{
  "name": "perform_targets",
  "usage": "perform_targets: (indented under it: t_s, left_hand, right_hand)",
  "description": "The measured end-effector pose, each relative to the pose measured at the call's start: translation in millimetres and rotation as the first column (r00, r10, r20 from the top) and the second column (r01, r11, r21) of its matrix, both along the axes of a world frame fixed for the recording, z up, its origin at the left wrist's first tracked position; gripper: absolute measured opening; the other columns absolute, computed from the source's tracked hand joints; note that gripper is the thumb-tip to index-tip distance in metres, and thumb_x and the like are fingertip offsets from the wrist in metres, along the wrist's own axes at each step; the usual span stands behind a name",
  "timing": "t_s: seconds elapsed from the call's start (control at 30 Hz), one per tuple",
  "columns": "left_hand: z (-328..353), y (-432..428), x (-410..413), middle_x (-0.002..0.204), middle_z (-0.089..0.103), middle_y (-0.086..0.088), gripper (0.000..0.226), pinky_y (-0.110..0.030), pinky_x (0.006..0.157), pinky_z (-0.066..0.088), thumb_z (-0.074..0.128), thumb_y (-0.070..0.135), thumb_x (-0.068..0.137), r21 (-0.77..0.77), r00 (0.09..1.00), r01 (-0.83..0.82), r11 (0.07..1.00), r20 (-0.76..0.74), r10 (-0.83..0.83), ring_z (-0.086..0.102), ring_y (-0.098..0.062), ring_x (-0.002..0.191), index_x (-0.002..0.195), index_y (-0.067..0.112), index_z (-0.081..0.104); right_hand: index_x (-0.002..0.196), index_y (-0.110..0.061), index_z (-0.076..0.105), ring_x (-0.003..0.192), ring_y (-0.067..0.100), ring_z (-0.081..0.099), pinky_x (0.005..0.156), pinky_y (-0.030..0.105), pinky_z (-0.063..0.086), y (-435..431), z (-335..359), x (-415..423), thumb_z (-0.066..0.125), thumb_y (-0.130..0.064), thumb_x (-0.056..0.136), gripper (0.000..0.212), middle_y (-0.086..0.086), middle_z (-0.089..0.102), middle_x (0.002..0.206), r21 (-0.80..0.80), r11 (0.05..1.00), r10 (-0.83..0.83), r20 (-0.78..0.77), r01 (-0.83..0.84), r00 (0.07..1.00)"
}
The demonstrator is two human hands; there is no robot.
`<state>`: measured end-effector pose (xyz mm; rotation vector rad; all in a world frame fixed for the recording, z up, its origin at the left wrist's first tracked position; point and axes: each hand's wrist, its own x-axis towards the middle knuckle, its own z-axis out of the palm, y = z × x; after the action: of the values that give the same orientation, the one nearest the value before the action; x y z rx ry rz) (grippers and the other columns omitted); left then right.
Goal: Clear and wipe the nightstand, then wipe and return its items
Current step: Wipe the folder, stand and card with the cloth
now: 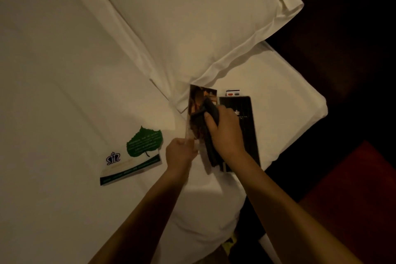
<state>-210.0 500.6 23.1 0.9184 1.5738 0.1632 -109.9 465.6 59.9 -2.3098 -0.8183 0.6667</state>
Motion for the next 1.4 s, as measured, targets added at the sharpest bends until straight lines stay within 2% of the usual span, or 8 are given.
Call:
perform_targets:
  t_s: [0.1, 0.2, 0.4, 0.63, 0.87, 1.07, 1.23, 1.4]
  left_hand:
    - [24, -3, -17, 0.072, 0.065, -0.009, 0.017, -0.014, 0.044, 0.050, 0.057, 0.010, 0.090, 0.030, 0.991, 0.037, 0.999, 0.126, -0.040, 0.064, -0.012, 0.055, 0.075, 0.004, 0.054]
    - [44, -6, -28, 0.067, 0.063, -0.006, 0.025, -0.018, 0.052, 0.057, 0.055, 0.005, 0.091, -0.013, 0.959, 0.071, 0.997, 0.275, -0.064, 0.067, -0.006, 0.052, 0.067, 0.010, 0.047]
    - [67, -12, -30, 0.085, 0.073, -0.008, 0.011, -0.040, 0.075, 0.061, 0.058, 0.008, 0.091, -0.133, 0.914, 0.141, 0.981, 0.398, -0.077, 0.073, -0.019, 0.071, 0.080, 0.006, 0.057]
    - [73, -33, -10, 0.093, 0.075, -0.009, 0.023, -0.036, 0.068, 0.062, 0.052, 0.005, 0.093, -0.215, 0.854, 0.322, 0.922, 0.486, -0.185, 0.073, -0.027, 0.078, 0.111, 0.015, 0.062]
    - [68, -70, 24, 0.112, 0.069, -0.016, 0.021, -0.038, 0.076, 0.061, 0.052, 0.005, 0.093, -0.318, 0.837, 0.410, 0.855, 0.504, -0.214, 0.070, -0.030, 0.094, 0.111, 0.008, 0.062]
    - [60, -83, 67, 0.080, 0.076, -0.008, 0.013, -0.033, 0.061, 0.062, 0.049, 0.013, 0.096, -0.418, 0.870, 0.332, 0.845, 0.483, -0.103, 0.074, -0.024, 0.067, 0.102, 0.017, 0.059]
    - [47, -93, 131, 0.089, 0.070, -0.001, 0.009, -0.035, 0.077, 0.055, 0.053, 0.018, 0.094, -0.420, 0.885, 0.219, 0.881, 0.465, 0.001, 0.068, -0.017, 0.082, 0.089, 0.022, 0.060]
    - [39, -122, 189, 0.119, 0.062, -0.003, 0.016, -0.031, 0.101, 0.038, 0.050, 0.018, 0.096, -0.486, 0.887, 0.053, 0.872, 0.425, 0.182, 0.058, -0.016, 0.110, 0.109, 0.021, 0.058]
  right_hand:
    - [0.128, -0.014, 0.048, 0.115, 0.026, 0.043, 0.098, 0.037, 0.036, 4, 0, -21, 0.051, -0.031, 0.093, 0.039, 0.012, 0.049, 0.126, -0.043, 0.980, 0.199, 0.194, -0.195, 0.961]
    - [0.136, -0.015, 0.043, 0.123, 0.031, 0.039, 0.105, 0.043, 0.032, 2, -1, -26, 0.055, -0.029, 0.091, 0.049, 0.016, 0.043, 0.136, -0.049, 0.944, 0.325, 0.290, -0.325, 0.900]
    - [0.138, -0.016, 0.041, 0.125, 0.030, 0.035, 0.104, 0.039, 0.031, -9, 10, 15, 0.052, -0.031, 0.092, 0.049, 0.014, 0.040, 0.137, -0.089, 0.961, 0.275, 0.270, -0.261, 0.923]
    - [0.133, -0.022, 0.049, 0.121, 0.032, 0.038, 0.097, 0.040, 0.030, -58, 29, 16, 0.053, -0.030, 0.089, 0.044, 0.012, 0.043, 0.136, -0.083, 0.805, 0.582, 0.312, -0.588, 0.751]
    - [0.133, -0.024, 0.049, 0.120, 0.028, 0.039, 0.094, 0.033, 0.028, -82, 6, 94, 0.051, -0.032, 0.093, 0.040, 0.010, 0.047, 0.131, -0.119, 0.960, 0.275, 0.263, -0.252, 0.925]
    - [0.133, -0.011, 0.047, 0.119, 0.035, 0.048, 0.101, 0.039, 0.041, -130, -10, 153, 0.044, -0.022, 0.097, 0.037, 0.021, 0.052, 0.127, 0.025, 0.992, -0.124, -0.025, 0.124, 0.992]
    - [0.138, -0.022, 0.041, 0.121, 0.021, 0.051, 0.098, 0.033, 0.045, -169, -12, 166, 0.042, -0.027, 0.099, 0.040, 0.010, 0.048, 0.138, 0.225, 0.771, -0.481, -0.409, 0.596, 0.776]
    - [0.143, -0.020, 0.034, 0.128, 0.024, 0.046, 0.104, 0.032, 0.042, -175, -16, 182, 0.040, -0.027, 0.100, 0.044, 0.006, 0.039, 0.145, 0.303, 0.533, -0.645, -0.459, 0.790, 0.611]
